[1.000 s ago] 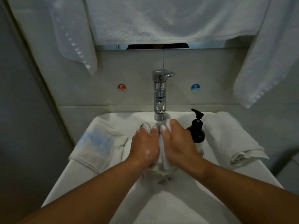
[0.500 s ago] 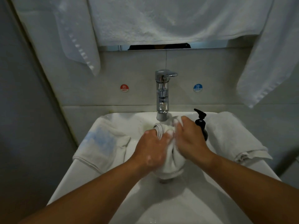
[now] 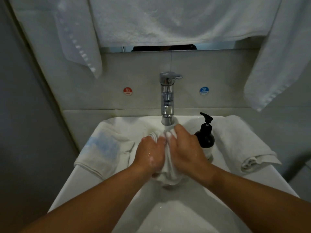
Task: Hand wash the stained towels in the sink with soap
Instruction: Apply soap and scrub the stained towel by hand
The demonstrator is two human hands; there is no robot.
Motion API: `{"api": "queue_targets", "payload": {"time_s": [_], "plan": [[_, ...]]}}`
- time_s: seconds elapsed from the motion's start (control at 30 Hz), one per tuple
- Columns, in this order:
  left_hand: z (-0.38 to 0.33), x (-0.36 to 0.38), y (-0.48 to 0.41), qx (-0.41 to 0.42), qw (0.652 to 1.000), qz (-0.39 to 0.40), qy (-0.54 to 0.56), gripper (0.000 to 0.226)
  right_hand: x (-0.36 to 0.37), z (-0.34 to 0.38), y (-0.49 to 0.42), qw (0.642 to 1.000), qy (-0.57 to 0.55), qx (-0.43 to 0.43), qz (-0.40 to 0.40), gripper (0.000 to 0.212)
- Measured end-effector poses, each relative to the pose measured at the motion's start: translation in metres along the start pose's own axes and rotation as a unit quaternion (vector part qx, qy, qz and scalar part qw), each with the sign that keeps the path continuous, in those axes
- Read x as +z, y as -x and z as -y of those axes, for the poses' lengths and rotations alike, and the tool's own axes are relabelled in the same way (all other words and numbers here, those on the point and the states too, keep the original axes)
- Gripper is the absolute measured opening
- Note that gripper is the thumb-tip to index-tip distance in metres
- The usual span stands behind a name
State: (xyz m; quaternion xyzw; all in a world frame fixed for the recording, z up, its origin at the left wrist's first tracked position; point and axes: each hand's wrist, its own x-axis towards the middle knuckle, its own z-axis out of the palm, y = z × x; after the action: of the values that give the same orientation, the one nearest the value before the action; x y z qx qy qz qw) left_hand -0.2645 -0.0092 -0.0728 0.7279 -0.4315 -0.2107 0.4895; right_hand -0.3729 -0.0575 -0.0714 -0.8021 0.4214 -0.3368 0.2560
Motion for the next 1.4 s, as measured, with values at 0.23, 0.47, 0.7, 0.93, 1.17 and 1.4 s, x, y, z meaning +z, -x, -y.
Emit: {"api": "queue_targets", "payload": {"time_s": [0.23, 0.47, 0.7, 0.93, 1.17, 1.4], "plan": [[-0.006, 0.003, -0.001, 0.007, 0.990, 0.072, 0.125, 0.035, -0.015, -0.016, -0.013, 0.998, 0.025, 0.056, -0.016, 0.023], [0.001, -0.009, 0.000, -0.021, 0.985, 0.115, 0.127, 0.029, -0.005, -0.012, -0.012, 0.999, 0.044, 0.023, -0.021, 0.018], [0.011, -0.024, -0.019, -0.066, 0.988, 0.057, 0.131, 0.030, -0.020, -0.024, -0.023, 0.995, 0.018, 0.086, -0.047, 0.036], [0.010, -0.008, -0.005, -0.188, 0.934, 0.181, 0.244, 0.032, -0.018, -0.030, -0.025, 0.978, -0.144, 0.119, -0.091, 0.039], [0.011, 0.003, -0.009, -0.086, 0.986, 0.017, 0.144, 0.039, 0.003, -0.009, -0.003, 0.993, -0.120, 0.018, 0.006, 0.015], [0.000, 0.009, 0.000, -0.013, 0.990, 0.054, 0.130, 0.033, -0.009, -0.014, -0.020, 0.992, -0.080, 0.057, -0.075, 0.023]]}}
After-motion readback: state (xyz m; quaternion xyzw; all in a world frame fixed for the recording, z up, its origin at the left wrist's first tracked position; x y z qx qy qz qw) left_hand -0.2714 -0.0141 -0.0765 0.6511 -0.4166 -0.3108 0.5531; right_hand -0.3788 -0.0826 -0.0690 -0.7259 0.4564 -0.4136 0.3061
